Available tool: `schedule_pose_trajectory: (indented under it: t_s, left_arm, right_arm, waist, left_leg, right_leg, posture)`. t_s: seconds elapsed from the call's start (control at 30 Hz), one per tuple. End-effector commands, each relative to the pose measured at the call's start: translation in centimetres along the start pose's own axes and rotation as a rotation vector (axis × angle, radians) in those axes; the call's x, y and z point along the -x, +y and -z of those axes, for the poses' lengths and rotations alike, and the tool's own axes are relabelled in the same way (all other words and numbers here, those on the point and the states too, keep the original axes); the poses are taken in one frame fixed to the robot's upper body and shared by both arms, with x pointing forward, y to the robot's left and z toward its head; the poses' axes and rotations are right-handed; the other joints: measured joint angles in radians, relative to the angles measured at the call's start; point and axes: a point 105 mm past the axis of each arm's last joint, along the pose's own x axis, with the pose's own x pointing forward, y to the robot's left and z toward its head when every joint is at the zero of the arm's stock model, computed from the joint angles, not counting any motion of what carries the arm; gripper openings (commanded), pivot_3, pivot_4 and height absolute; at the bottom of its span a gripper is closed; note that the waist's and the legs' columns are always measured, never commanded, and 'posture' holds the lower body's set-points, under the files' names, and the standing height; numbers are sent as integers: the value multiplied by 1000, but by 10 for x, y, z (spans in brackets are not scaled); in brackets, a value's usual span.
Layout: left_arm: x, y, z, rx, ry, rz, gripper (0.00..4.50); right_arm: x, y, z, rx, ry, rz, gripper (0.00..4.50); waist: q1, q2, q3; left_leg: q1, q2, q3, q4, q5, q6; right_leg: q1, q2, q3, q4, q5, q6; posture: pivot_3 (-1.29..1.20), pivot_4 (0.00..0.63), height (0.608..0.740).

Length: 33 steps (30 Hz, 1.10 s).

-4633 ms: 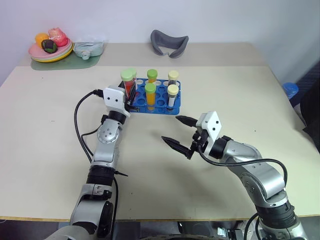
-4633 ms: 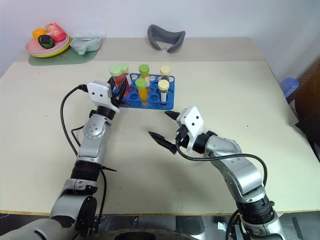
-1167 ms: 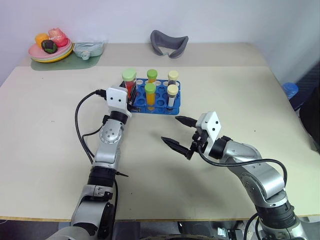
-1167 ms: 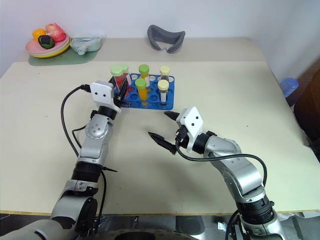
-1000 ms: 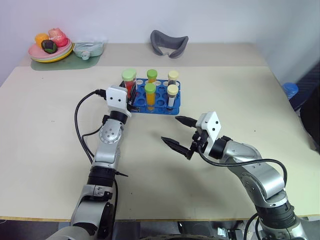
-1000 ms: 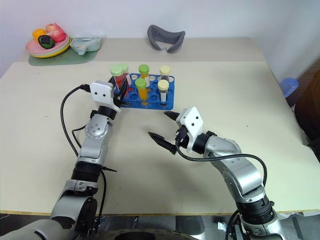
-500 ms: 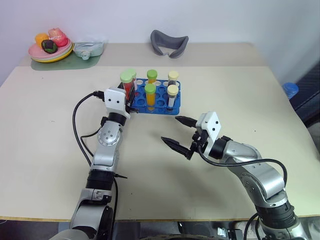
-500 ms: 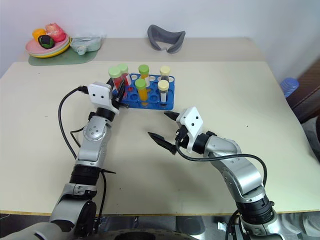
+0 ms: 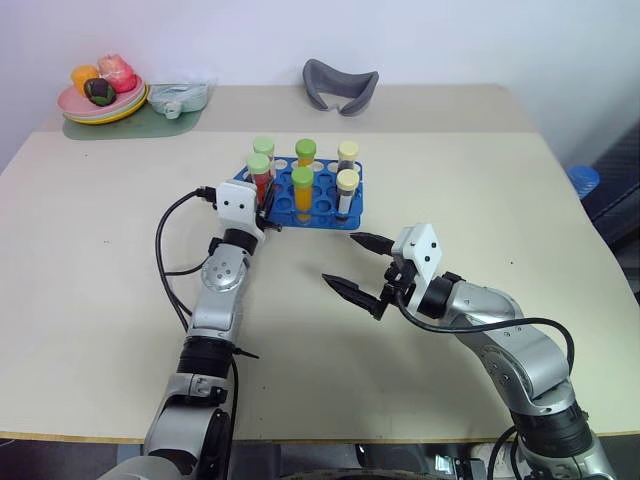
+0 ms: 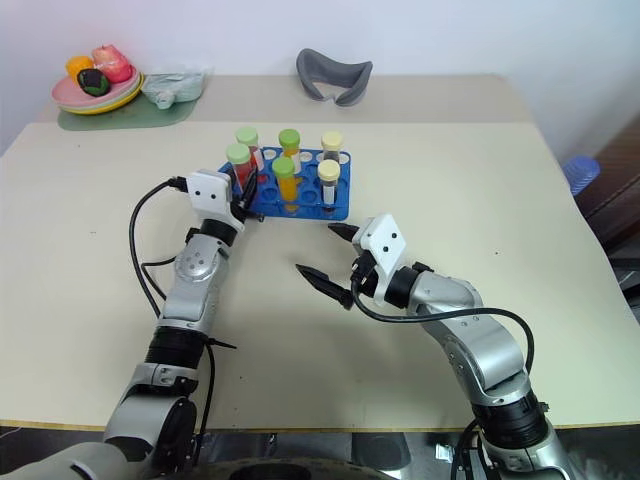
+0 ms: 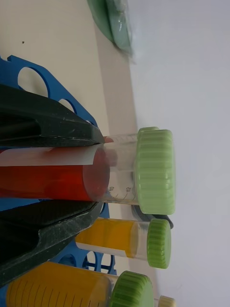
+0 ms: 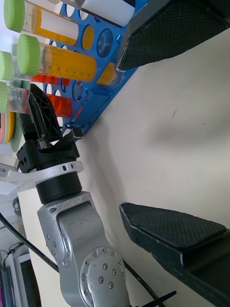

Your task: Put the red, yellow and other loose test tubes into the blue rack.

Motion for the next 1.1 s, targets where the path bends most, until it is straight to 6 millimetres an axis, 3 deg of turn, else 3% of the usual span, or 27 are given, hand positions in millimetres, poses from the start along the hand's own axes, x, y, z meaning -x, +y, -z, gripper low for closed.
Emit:
schedule_pose_trajectory:
  t_s: [0.03,0.13,0.17,0.33,0.53,0.67,0.8,0.9,0.97,1.1]
  left_arm:
    - [0,1,-10,-15,-40,-3,1121]
    - [1,1,-10,-3,-39,-4,1121]
    - [2,2,-11,-1,-42,-4,1951]
    - [3,4,-23,13,-80,3,4339]
    - [21,32,-48,12,-121,13,4339]
    - [49,57,-64,-68,-70,129,4339]
    - [92,85,-52,-150,125,233,4339]
    - [123,112,-43,-147,252,215,4339]
    - [138,124,-39,-150,306,196,4339]
    - [154,130,-37,-165,349,181,4339]
  right_arm:
    - [1,6,-10,17,-38,-15,4500]
    - [1,6,-10,15,-38,-19,4500]
    - [1,6,-10,15,-38,-21,4500]
    - [1,5,-10,19,-38,-22,4500]
    - [11,-10,-13,52,-21,24,4500]
    - [37,-37,-18,91,26,88,4500]
    - [71,-65,-15,110,100,172,4500]
    - [92,-81,-11,115,150,217,4500]
    - [100,-89,-10,112,162,237,4500]
    - [104,-101,-6,116,176,249,4500]
  waist:
    - [0,0,0]
    - [-1,0,0]
    - [-1,0,0]
    - [-2,0,0]
    - [-5,0,0]
    - [-6,0,0]
    - [-5,1,0]
    - [-3,1,1]
    - [-3,1,1]
    - [-4,1,1]
  left_leg:
    - [0,0,0,0,0,0]
    - [0,0,0,0,0,0]
    - [0,0,0,0,0,0]
    - [0,0,0,-1,0,0]
    - [1,0,0,-2,0,-1]
    - [0,0,0,-3,0,-1]
    - [1,0,0,-4,0,-1]
    - [1,0,1,-5,0,0]
    - [1,1,1,-4,0,0]
    - [1,1,1,-4,0,0]
  right_leg:
    - [0,0,0,0,0,0]
    - [0,0,0,0,0,0]
    - [0,0,0,0,0,0]
    - [0,0,0,0,0,0]
    - [-1,0,0,0,0,0]
    - [-1,0,0,0,0,0]
    - [-1,0,0,-1,0,0]
    - [-1,0,1,-2,0,0]
    - [0,0,1,-2,0,-1]
    - [0,0,1,-2,0,-1]
  posture:
    - [0,150,740]
    - [0,150,740]
    - [0,150,740]
    - [0,150,740]
    - [0,150,740]
    - [0,150,740]
    - [0,150,740]
    - [0,150,740]
    - [0,150,740]
    - [0,150,740]
